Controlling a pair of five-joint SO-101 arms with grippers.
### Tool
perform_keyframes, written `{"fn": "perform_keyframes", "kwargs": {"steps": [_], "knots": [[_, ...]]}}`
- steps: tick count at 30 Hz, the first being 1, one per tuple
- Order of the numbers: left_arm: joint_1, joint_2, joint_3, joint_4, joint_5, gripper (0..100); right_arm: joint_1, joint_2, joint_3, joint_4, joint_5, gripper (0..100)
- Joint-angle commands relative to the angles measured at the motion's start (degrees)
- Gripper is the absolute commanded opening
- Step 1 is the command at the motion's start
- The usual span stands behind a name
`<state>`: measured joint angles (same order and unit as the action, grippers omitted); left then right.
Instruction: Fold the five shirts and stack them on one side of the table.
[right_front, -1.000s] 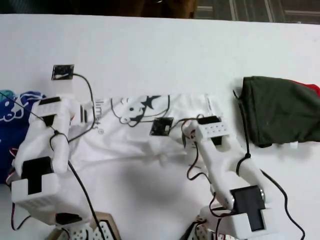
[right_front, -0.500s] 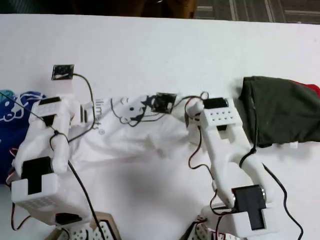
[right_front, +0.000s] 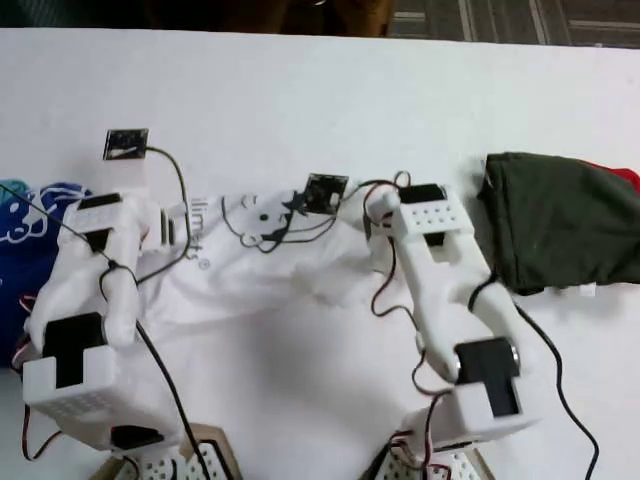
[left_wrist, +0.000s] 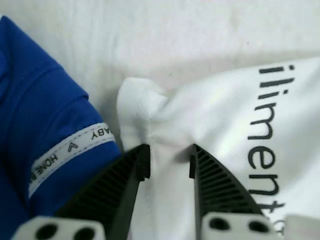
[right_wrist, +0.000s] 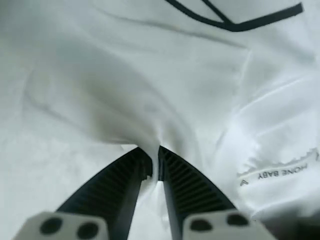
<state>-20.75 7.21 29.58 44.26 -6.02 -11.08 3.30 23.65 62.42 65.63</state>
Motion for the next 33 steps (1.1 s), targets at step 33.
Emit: {"fn": "perform_keyframes", "kwargs": {"steps": [33], "knots": [[0.4, 54.6, -95.6, 47.1, 3.5, 15, 1.3, -2.6, -9.8, 6.1, -5.7, 2.0]]}}
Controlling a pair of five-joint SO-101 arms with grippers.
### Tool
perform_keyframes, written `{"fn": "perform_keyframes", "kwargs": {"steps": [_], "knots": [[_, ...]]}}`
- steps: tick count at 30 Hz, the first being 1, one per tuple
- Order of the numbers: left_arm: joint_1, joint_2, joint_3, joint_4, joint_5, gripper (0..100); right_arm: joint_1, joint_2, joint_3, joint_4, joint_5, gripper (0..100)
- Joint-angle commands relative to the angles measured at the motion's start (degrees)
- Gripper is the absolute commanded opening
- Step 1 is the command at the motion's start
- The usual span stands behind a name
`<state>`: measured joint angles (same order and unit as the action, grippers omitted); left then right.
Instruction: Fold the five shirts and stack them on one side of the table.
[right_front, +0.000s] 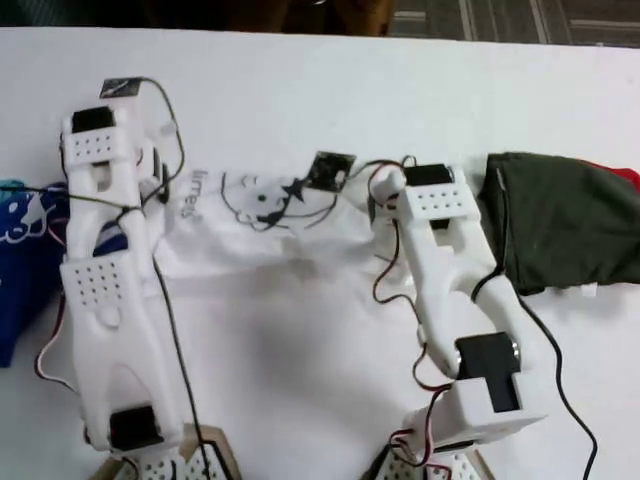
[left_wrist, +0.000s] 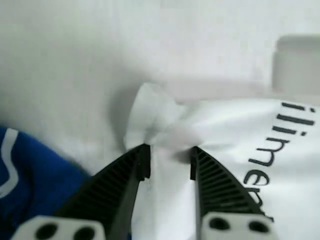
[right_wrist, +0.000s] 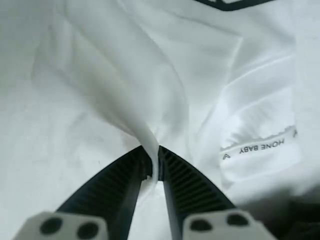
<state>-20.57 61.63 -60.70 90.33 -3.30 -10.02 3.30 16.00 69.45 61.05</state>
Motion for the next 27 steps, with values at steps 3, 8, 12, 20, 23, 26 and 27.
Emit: {"fn": "perform_keyframes", "kwargs": {"steps": [3, 8, 12, 20, 23, 26, 27], "knots": [[1.0, 0.2, -11.4, 5.4, 0.8, 15, 0.1, -2.7, -2.2, -0.6, -1.1, 2.0], [0.8, 0.5, -23.2, 12.0, 0.4, 15, 0.1, -2.9, -2.1, -0.5, -1.1, 2.0], [0.9, -1.3, -24.9, 12.2, 0.4, 15, 0.1, -2.9, -2.1, 0.6, -1.0, 2.2], [7.0, -13.1, -4.7, 12.0, 0.6, 15, 0.7, -7.4, -2.2, 11.0, -0.8, 6.2], [9.1, -17.0, 2.7, 12.0, 0.8, 15, 0.7, -12.7, -2.2, 14.2, -0.8, 15.8], [9.1, -18.2, 4.9, 11.5, 0.8, 15, 0.7, -18.9, -2.2, 15.6, -0.8, 21.1], [9.0, -18.2, 4.8, 11.5, 0.8, 15, 0.7, -20.8, -2.2, 15.3, -0.7, 21.2]]}}
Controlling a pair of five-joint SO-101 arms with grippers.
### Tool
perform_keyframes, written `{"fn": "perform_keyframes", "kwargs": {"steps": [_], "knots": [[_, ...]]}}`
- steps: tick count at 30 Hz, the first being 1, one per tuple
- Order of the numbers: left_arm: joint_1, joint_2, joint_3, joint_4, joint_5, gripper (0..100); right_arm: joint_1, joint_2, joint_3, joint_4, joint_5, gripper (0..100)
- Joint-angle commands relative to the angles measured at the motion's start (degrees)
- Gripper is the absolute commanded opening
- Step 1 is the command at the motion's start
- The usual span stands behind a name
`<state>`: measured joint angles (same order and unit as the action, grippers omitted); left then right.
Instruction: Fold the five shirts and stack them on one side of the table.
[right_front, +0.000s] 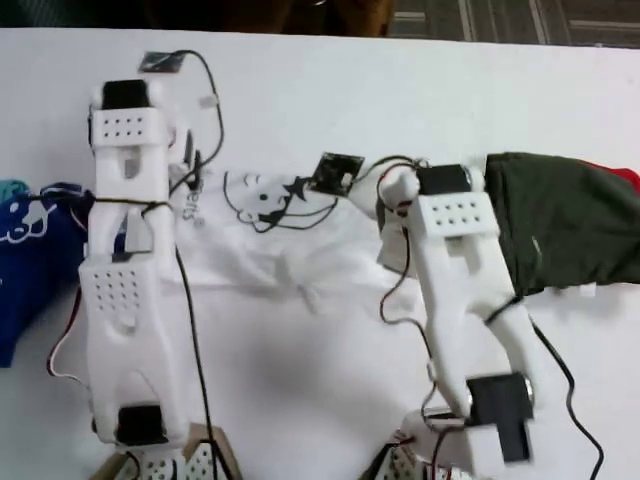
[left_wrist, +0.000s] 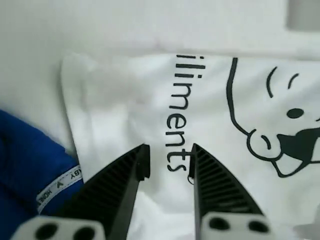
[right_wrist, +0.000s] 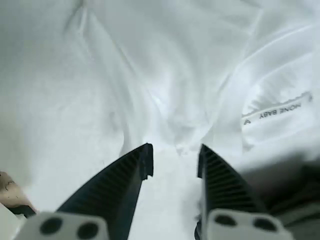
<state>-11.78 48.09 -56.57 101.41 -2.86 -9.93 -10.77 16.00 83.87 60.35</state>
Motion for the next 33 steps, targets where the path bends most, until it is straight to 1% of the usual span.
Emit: {"fn": "perform_keyframes", "kwargs": {"steps": [1, 3, 5, 8, 11, 13, 15, 16, 17, 18, 19, 21, 24, 33], "knots": [[-0.4, -4.6, 0.7, 0.4, 0.3, 15, 0.7, -8.0, -2.6, 0.0, 0.0, 21.2], [-1.9, -4.4, 1.3, -1.8, 0.1, 15, 0.7, -8.0, -3.9, -3.2, -0.4, 21.2], [-4.0, -4.0, 1.3, -4.2, 0.3, 15, 0.7, -4.9, -5.5, -6.5, -0.6, 21.2], [-5.2, -2.3, 0.7, -6.2, 0.0, 15, 2.3, 5.2, -11.7, -10.9, -5.7, 21.1], [-5.0, -0.4, 1.1, -6.5, 0.1, 15, 3.8, 18.5, -22.9, -12.5, -9.5, 21.0], [-4.7, 1.5, 0.7, -7.1, 0.4, 15, 4.0, 27.2, -31.8, -12.3, -11.0, 16.2], [-4.5, 3.1, 0.7, -8.3, 0.4, 15, 3.8, 34.9, -40.3, -12.0, -12.1, 4.1], [-4.3, 3.9, 0.7, -8.6, 0.4, 15, 3.7, 38.1, -44.0, -11.6, -12.7, 0.1], [-4.3, 4.5, 0.7, -8.9, 0.6, 15, 3.4, 41.0, -47.9, -10.5, -13.2, 3.3], [-4.2, 4.9, 0.7, -9.0, 1.5, 15, 2.8, 44.0, -51.5, -8.8, -13.1, 3.8], [-4.2, 5.3, 0.7, -9.0, 2.6, 14, 2.2, 46.5, -54.7, -6.9, -13.0, 1.6], [-4.3, 5.7, 0.7, -9.8, 4.1, 10, 0.9, 51.3, -60.0, -4.0, -12.9, 2.2], [-4.0, 6.5, 0.7, -10.5, 4.6, 4, 0.4, 58.6, -66.3, -3.1, -12.9, 1.8], [-3.5, 11.3, 0.7, -10.5, 4.7, 3, 1.6, 77.1, -87.1, -3.1, -12.9, 1.8]]}}
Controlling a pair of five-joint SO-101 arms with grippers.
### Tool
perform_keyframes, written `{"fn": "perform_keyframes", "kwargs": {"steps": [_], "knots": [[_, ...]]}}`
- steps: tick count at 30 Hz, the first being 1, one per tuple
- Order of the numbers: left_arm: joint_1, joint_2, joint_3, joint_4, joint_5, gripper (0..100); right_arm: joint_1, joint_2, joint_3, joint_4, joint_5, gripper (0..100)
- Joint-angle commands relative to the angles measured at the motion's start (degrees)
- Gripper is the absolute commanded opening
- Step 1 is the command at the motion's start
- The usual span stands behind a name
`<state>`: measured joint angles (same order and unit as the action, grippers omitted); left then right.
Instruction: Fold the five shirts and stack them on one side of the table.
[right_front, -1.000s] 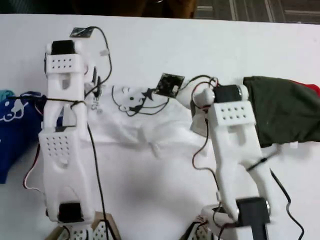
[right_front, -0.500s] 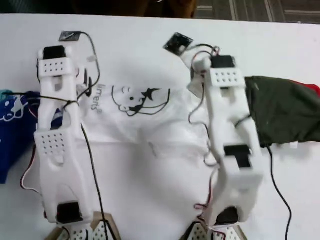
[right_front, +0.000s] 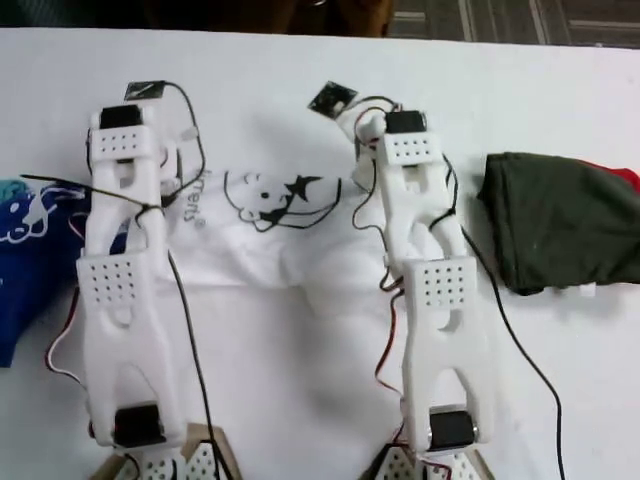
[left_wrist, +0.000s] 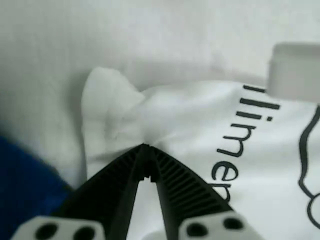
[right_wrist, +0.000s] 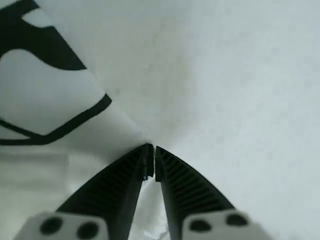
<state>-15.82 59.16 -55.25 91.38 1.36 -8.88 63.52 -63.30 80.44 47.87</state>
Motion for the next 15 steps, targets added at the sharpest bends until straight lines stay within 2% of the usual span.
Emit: {"fn": "perform_keyframes", "kwargs": {"steps": [1, 8, 15], "knots": [[0.5, 0.3, -0.7, -0.5, 0.5, 3, 0.9, 4.5, -10.4, 0.3, -0.4, 1.8], [0.2, 0.3, -0.7, -1.9, 0.6, 3, 2.8, 12.1, -23.6, 0.3, -0.4, 1.8], [0.2, 0.4, -0.7, -3.1, 0.6, 3, 4.0, 13.3, -25.3, -1.7, -0.5, 1.8]]}}
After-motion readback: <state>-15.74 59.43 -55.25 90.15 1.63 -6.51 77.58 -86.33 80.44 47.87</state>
